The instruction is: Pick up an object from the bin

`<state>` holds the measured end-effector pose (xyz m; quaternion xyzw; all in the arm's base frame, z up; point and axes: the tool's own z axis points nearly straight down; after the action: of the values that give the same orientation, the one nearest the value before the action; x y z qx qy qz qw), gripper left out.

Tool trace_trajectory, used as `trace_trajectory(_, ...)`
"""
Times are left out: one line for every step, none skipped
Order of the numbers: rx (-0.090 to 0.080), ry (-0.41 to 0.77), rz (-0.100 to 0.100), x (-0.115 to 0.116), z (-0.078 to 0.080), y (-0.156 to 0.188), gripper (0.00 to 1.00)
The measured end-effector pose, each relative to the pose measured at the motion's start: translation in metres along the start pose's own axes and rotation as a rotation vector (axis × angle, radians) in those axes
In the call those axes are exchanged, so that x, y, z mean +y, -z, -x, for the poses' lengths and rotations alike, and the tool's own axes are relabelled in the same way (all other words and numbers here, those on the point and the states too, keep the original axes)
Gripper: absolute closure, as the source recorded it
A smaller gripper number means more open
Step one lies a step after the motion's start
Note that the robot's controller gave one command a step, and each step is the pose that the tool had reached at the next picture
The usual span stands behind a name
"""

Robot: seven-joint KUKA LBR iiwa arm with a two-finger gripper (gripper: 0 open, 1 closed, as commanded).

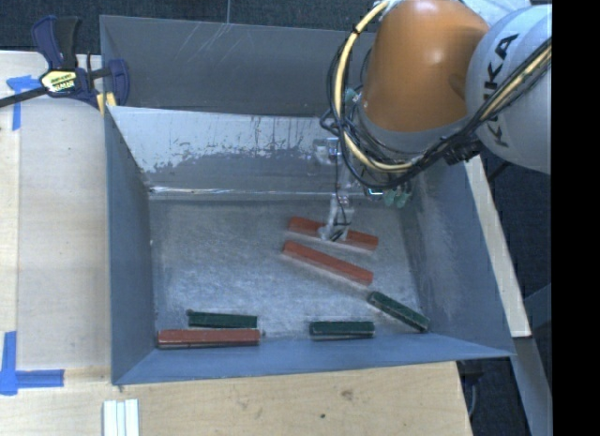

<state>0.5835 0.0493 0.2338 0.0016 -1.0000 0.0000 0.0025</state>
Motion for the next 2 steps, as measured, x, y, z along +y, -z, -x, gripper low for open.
trace_trajectory(-0.001,0.232,-0.001,-0.0166,-0.0002,-0.1445,0.0)
trace_trajectory(-0.009,0.229,0.0,-0.0162,0.002,-0.1403,1.0)
